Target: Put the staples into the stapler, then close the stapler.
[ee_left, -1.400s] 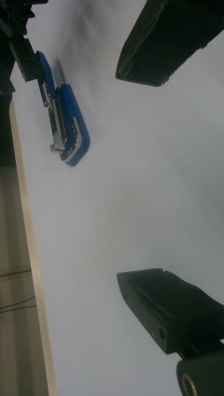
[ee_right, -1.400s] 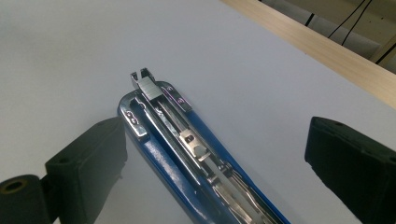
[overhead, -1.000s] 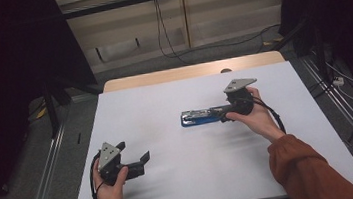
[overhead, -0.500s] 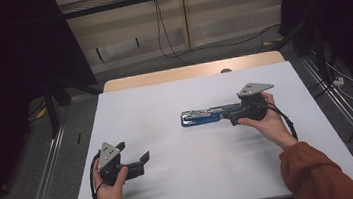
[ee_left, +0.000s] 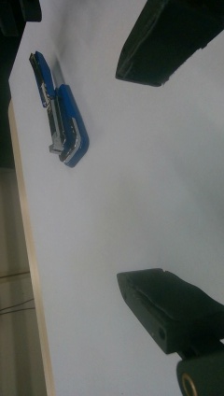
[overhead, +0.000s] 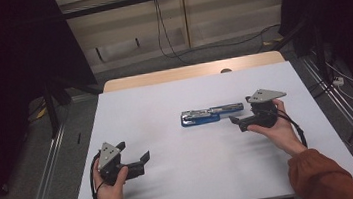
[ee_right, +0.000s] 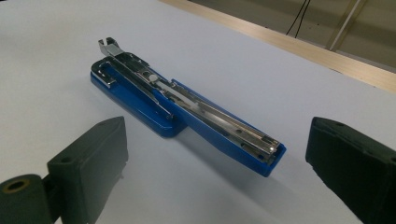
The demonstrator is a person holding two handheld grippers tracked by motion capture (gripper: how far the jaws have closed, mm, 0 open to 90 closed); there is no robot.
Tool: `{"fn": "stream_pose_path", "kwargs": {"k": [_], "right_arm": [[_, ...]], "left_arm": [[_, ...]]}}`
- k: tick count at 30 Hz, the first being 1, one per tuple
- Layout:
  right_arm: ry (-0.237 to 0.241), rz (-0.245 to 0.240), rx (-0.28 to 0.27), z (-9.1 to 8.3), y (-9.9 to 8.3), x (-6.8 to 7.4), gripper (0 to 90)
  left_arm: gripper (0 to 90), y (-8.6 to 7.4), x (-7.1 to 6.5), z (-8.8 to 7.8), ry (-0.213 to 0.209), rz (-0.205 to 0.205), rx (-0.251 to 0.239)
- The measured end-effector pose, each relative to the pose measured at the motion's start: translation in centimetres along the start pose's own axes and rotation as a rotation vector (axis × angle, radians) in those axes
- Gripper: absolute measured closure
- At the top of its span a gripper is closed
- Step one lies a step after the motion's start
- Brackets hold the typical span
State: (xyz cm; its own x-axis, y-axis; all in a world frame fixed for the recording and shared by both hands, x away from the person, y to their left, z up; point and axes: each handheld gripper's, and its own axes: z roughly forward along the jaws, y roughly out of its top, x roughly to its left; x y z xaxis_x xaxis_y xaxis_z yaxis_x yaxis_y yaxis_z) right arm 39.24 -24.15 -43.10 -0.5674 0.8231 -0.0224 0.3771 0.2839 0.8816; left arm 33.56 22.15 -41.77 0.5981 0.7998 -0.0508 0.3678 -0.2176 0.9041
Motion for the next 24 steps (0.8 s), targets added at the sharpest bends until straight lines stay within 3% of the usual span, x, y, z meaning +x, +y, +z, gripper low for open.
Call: {"fn": "stream_pose_path", "kwargs": {"k": [13, 19, 22, 24], "right_arm": [[-0.018, 0.029, -0.005, -1.3, -0.9, -0.5, 9.1], [-0.031, 0.043, -0.01, -1.7, -1.4, -0.8, 20.5], [-0.014, 0.04, -0.022, -2.0, -1.7, -0.8, 37.0], [-0.008, 0.038, -0.025, -2.0, -1.7, -0.8, 43.2]], "left_arm": [[4.4, -0.1, 0.1, 0.1, -0.01, -0.002, 0.008], [4.4, -0.1, 0.0, 0.3, -0.01, 0.0, 0.011], [4.3, 0.2, -0.3, 0.3, -0.014, 0.005, -0.007], [3.8, 0.4, -0.4, 0.4, -0.015, 0.019, -0.012]]}}
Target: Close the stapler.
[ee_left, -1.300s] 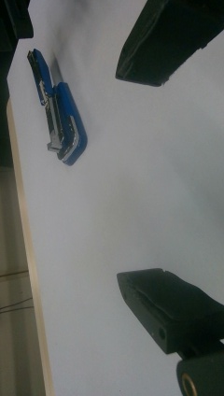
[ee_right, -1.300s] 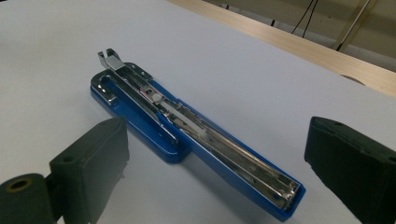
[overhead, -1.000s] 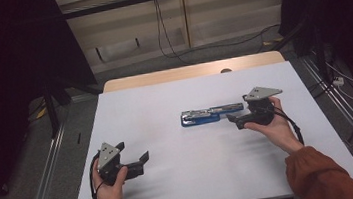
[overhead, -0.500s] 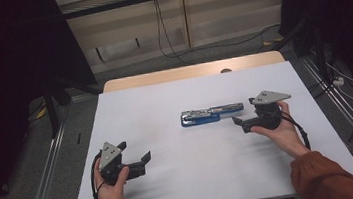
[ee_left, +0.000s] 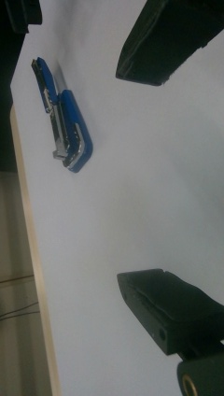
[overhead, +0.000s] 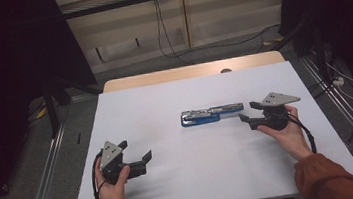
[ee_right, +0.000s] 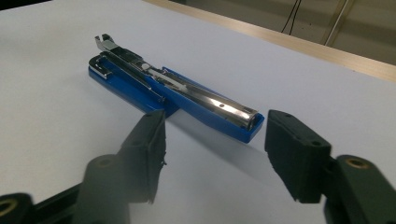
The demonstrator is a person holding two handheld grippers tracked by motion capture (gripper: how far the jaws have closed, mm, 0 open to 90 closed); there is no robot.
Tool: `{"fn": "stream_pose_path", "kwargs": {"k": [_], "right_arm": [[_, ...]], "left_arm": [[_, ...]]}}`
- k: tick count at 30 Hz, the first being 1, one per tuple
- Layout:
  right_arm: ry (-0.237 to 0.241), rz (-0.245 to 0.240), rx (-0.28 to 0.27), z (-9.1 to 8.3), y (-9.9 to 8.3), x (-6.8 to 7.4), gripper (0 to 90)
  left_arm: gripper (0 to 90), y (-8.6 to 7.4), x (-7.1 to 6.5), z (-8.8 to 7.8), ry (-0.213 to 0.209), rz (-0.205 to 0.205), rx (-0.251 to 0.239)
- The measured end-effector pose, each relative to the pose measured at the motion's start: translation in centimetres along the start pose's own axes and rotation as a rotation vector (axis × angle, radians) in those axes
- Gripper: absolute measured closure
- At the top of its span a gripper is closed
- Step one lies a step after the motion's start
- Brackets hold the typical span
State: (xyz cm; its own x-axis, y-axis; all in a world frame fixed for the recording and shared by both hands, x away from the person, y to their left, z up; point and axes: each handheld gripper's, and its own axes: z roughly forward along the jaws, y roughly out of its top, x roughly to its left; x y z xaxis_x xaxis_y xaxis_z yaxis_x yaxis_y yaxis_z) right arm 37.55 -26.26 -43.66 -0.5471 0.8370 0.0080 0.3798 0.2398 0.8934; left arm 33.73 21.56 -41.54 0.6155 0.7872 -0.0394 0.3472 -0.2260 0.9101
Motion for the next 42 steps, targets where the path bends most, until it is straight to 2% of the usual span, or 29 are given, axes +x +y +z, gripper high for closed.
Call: {"fn": "stream_pose_path", "kwargs": {"k": [3, 6, 9, 16, 19, 22, 25, 29, 31, 34, 35, 37, 39, 42], "right_arm": [[0.007, -0.003, -0.001, 0.0, 0.0, 0.1, 50.9], [0.012, -0.009, -0.004, 0.0, -0.1, 0.2, 60.8], [0.02, -0.014, 0.001, -0.1, -0.2, 0.3, 69.1], [0.096, -0.022, 0.007, 0.0, -0.3, 0.6, 89.6], [0.106, -0.01, 0.018, 0.1, -0.3, 0.6, 90.0], [0.103, -0.012, 0.032, 0.2, -0.4, 0.6, 90.0], [0.098, -0.014, 0.033, 0.3, -0.4, 0.6, 90.0], [0.095, -0.022, 0.029, 0.3, -0.4, 0.6, 90.0], [0.096, -0.021, 0.025, 0.3, -0.3, 0.6, 90.0], [0.095, -0.021, 0.026, 0.3, -0.4, 0.6, 90.0], [0.094, -0.023, 0.027, 0.4, -0.4, 0.6, 90.0], [0.093, -0.021, 0.03, 0.4, -0.4, 0.5, 90.0], [0.089, -0.027, 0.023, 0.4, -0.4, 0.5, 90.0], [0.087, -0.031, 0.02, 0.4, -0.4, 0.6, 90.0]], "left_arm": [[3.9, 0.2, -0.1, 0.4, -0.005, 0.004, 0.011], [5.4, 0.3, -0.2, 0.9, -0.023, -0.008, 0.019], [5.4, 0.6, -0.4, 1.3, -0.027, -0.01, 0.008], [6.0, 1.3, -0.8, 2.9, -0.08, -0.038, 0.028], [6.0, 1.8, -0.9, 3.8, -0.106, -0.038, 0.022], [7.2, 2.3, -1.0, 4.8, -0.185, -0.037, -0.001], [7.1, 3.0, -1.6, 5.9, -0.188, 0.004, 0.0], [7.1, 3.6, -2.2, 7.2, -0.218, -0.005, -0.007], [7.2, 4.0, -2.5, 7.7, -0.212, 0.025, 0.001], [7.1, 4.4, -2.8, 8.4, -0.236, 0.032, -0.021], [7.1, 4.6, -2.9, 8.6, -0.228, 0.037, -0.02], [7.5, 5.0, -2.9, 9.0, -0.25, 0.027, -0.037], [10.6, 5.4, -3.0, 9.5, -0.241, 0.032, -0.051], [9.8, 5.7, -3.0, 10.2, -0.235, 0.022, -0.06]]}}
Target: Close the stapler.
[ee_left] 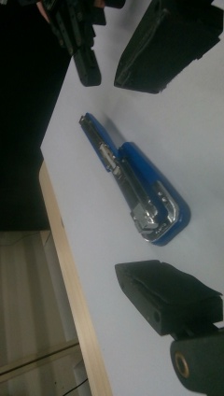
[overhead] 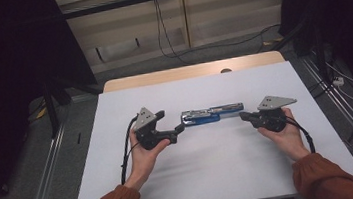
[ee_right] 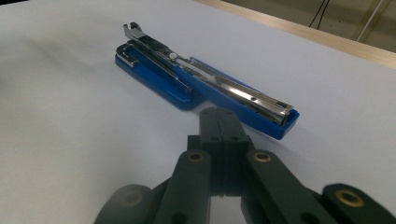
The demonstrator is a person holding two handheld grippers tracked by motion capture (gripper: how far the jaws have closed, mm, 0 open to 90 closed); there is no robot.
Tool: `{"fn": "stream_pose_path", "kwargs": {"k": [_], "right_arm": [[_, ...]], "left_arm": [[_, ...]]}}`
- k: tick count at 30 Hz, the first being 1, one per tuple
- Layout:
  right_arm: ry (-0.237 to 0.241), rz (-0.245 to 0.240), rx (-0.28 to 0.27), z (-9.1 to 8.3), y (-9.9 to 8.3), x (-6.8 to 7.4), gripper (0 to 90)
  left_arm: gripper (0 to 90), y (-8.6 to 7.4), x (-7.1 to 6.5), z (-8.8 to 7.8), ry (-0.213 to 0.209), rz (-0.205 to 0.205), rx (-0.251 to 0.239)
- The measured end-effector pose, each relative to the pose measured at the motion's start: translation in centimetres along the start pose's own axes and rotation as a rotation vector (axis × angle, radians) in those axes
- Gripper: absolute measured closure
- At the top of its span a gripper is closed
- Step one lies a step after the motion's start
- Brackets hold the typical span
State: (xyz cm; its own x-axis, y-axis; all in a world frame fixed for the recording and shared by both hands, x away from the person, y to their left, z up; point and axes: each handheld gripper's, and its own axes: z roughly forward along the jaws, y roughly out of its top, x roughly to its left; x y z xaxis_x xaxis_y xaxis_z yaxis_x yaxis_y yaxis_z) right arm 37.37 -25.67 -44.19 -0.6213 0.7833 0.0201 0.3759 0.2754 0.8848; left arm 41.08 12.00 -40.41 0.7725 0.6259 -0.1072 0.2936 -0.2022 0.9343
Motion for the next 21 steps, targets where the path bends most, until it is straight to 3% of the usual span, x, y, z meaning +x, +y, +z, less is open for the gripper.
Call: {"fn": "stream_pose_path", "kwargs": {"k": [3, 11, 14, 19, 21], "right_arm": [[0.003, -0.001, 0.004, 0.1, -0.1, 0.0, 90.0], [0.014, 0.014, 0.006, 0.4, -0.2, -0.1, 90.0], [0.017, 0.011, 0.011, 0.5, -0.2, 0.0, 90.0], [0.021, 0.015, 0.012, 0.5, -0.3, 0.0, 90.0], [0.02, 0.015, 0.014, 0.5, -0.3, 0.0, 90.0]], "left_arm": [[9.7, 0.2, -0.1, 0.8, -0.027, -0.023, -0.018], [20.7, 0.7, 0.3, 2.9, 0.008, 0.02, -0.012], [27.9, 0.6, 1.2, 3.8, 0.004, -0.05, -0.008], [40.4, 0.3, 2.4, 4.4, 0.008, -0.069, 0.0], [44.3, 0.0, 2.5, 4.6, 0.011, -0.059, 0.016]]}}
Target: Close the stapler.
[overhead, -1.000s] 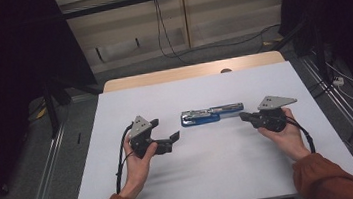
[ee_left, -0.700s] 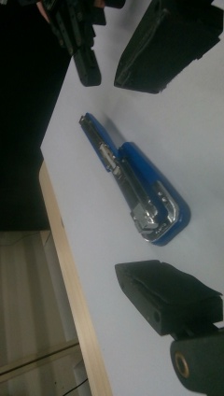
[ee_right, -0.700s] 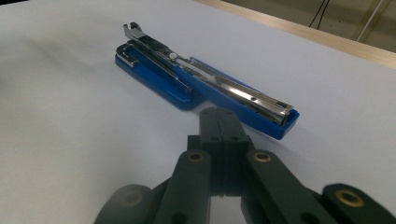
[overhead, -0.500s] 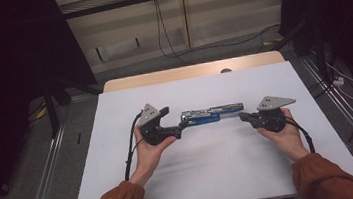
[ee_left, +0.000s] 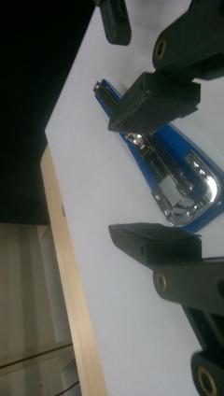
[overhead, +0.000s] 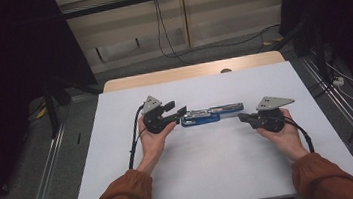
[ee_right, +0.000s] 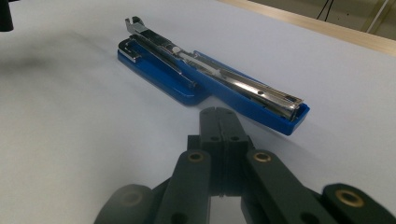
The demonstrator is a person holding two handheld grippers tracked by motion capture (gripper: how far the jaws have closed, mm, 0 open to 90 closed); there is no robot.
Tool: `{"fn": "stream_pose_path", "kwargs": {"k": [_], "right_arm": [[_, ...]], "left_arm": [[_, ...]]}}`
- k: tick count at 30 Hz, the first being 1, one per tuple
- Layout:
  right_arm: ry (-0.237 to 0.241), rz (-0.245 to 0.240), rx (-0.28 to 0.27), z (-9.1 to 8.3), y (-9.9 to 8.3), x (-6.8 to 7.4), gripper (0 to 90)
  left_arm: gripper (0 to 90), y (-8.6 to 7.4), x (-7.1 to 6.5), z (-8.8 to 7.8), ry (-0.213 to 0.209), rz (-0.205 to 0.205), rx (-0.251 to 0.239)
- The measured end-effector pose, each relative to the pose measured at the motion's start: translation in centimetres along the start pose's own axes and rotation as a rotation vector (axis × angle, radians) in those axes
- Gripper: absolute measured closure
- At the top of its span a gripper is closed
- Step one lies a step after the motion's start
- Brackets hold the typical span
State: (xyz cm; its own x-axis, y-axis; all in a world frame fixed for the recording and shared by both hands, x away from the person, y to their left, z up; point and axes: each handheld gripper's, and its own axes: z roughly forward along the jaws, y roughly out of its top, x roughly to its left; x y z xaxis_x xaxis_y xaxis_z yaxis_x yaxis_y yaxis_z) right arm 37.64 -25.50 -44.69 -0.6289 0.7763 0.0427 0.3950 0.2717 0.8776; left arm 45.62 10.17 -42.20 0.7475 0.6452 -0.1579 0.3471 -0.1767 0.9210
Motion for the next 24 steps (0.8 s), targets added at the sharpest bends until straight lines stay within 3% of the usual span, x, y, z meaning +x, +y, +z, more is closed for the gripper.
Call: {"fn": "stream_pose_path", "kwargs": {"k": [3, 9, 16, 18, 24], "right_arm": [[-0.003, -0.001, 0.004, 0.1, 0.0, 0.0, 90.0], [-0.013, 0.002, 0.022, 0.4, -0.2, -0.2, 90.0], [-0.02, 0.0, 0.033, 0.6, -0.3, -0.3, 90.0], [-0.021, 0.001, 0.033, 0.6, -0.3, -0.4, 90.0], [-0.019, -0.002, 0.047, 0.7, -0.4, -0.5, 90.0]], "left_arm": [[53.0, -0.2, 0.0, 0.1, 0.013, 0.045, 0.029], [67.4, -0.6, -0.4, 0.5, -0.007, 0.037, 0.074], [84.7, -1.3, -1.1, 1.2, -0.023, 0.074, 0.119], [89.5, -1.6, -1.2, 1.3, -0.025, 0.067, 0.134], [90.0, -2.5, -0.7, 1.9, 0.006, 0.085, 0.194]]}}
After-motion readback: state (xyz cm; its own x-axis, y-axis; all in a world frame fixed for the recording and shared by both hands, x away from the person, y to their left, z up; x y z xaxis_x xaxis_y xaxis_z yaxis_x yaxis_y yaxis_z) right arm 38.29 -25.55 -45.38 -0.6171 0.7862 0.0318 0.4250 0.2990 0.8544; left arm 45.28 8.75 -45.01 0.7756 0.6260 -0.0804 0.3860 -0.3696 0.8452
